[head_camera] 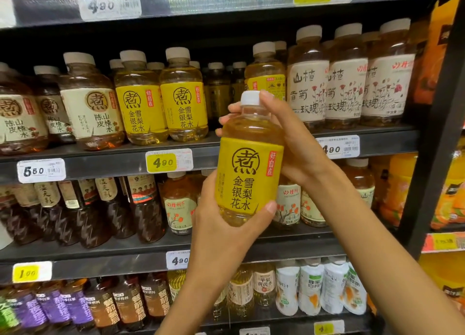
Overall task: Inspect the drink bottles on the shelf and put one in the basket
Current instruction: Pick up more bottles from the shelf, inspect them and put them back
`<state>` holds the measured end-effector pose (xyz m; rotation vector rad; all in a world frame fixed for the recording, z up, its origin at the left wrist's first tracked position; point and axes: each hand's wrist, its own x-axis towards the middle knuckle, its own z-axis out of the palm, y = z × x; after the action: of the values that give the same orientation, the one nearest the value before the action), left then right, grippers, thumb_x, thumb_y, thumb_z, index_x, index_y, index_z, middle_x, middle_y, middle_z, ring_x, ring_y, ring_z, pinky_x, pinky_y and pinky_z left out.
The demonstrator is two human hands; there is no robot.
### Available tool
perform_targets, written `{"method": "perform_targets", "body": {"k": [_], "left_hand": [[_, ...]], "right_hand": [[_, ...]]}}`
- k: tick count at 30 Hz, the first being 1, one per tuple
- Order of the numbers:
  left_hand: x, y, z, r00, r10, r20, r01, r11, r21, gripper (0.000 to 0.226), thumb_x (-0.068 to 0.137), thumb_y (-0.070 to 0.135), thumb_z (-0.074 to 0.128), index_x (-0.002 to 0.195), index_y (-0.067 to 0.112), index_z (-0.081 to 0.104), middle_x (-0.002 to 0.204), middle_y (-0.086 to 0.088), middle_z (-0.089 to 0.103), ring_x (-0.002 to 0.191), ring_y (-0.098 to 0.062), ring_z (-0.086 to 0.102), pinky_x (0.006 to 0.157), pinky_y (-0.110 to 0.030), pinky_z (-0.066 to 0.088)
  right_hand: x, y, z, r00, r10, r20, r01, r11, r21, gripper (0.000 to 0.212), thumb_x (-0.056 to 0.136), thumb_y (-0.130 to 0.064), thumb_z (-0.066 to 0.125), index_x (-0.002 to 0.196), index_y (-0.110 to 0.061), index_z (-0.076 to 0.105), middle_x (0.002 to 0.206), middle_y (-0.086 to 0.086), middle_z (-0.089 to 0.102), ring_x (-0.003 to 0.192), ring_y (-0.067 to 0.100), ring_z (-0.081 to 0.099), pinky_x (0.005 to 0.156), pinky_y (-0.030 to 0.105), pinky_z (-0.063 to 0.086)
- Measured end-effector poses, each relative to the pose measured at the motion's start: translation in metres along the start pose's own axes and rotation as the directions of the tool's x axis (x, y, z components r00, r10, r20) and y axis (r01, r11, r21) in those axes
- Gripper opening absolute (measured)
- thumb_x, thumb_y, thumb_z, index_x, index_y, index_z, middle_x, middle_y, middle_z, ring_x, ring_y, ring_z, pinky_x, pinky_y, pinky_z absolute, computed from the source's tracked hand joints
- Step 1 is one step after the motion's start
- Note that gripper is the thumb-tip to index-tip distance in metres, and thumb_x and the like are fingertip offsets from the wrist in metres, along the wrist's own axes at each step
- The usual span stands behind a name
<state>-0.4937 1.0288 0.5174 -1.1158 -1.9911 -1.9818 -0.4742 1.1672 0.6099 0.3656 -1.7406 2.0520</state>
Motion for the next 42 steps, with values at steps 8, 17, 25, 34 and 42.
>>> {"method": "perform_targets", "body": {"k": [8, 17, 25, 34, 42], "left_hand": [[0.003, -0.002, -0.007, 0.996, -0.030, 0.090, 0.041, 0.992, -0.117, 0.076, 0.056, 0.054, 0.075, 0.125, 0.041, 0.047, 0.109, 0.023, 0.064, 0.099, 0.004, 0.063, 0.075, -0.007, 0.049], [0.005, -0.008, 0.010, 0.999, 0.022, -0.038, -0.021, 0.999, 0.035, 0.093, 0.062, 0.042, 0.087, 0.137, 0.040, 0.032, 0.122, 0.022, 0.052, 0.111, 0.006, 0.053, 0.091, -0.020, 0.050], [0.005, -0.006, -0.007, 0.981, 0.010, 0.192, 0.026, 0.982, -0.186, 0.062, 0.057, 0.037, 0.083, 0.112, 0.048, 0.057, 0.109, 0.013, 0.071, 0.098, -0.007, 0.069, 0.076, -0.016, 0.054], [0.002, -0.006, -0.001, 0.973, 0.031, 0.229, 0.030, 0.966, -0.258, 0.072, 0.062, 0.034, 0.078, 0.126, 0.034, 0.046, 0.113, 0.014, 0.069, 0.101, -0.006, 0.068, 0.077, -0.015, 0.053], [-0.001, -0.009, 0.010, 0.993, 0.040, 0.108, -0.026, 0.991, -0.132, 0.095, 0.054, 0.043, 0.082, 0.137, 0.027, 0.039, 0.116, 0.014, 0.064, 0.105, -0.004, 0.064, 0.079, -0.016, 0.053]], "right_hand": [[0.002, 0.004, 0.005, 0.994, -0.102, -0.047, 0.102, 0.995, -0.004, 0.031, 0.086, -0.038, 0.057, 0.094, -0.010, 0.070, 0.096, 0.009, 0.074, 0.088, 0.020, 0.071, 0.076, 0.029, 0.057], [-0.009, 0.002, 0.014, 0.972, -0.161, -0.173, 0.132, 0.977, -0.169, 0.027, 0.087, -0.034, 0.067, 0.100, -0.011, 0.070, 0.100, 0.009, 0.074, 0.089, 0.017, 0.072, 0.078, 0.028, 0.057], [-0.013, -0.013, -0.004, 0.989, -0.134, 0.054, 0.142, 0.971, -0.190, 0.032, 0.090, -0.035, 0.052, 0.107, -0.015, 0.068, 0.108, 0.008, 0.073, 0.106, 0.024, 0.067, 0.092, 0.035, 0.054], [-0.014, -0.011, 0.001, 0.988, -0.128, 0.083, 0.129, 0.992, -0.009, 0.027, 0.086, -0.031, 0.052, 0.087, -0.009, 0.069, 0.093, 0.009, 0.072, 0.096, 0.030, 0.065, 0.088, 0.039, 0.052], [-0.021, -0.007, 0.011, 0.971, -0.192, -0.140, 0.167, 0.971, -0.174, 0.031, 0.084, -0.035, 0.066, 0.094, -0.006, 0.070, 0.097, 0.012, 0.074, 0.082, 0.017, 0.070, 0.074, 0.026, 0.056]]}}
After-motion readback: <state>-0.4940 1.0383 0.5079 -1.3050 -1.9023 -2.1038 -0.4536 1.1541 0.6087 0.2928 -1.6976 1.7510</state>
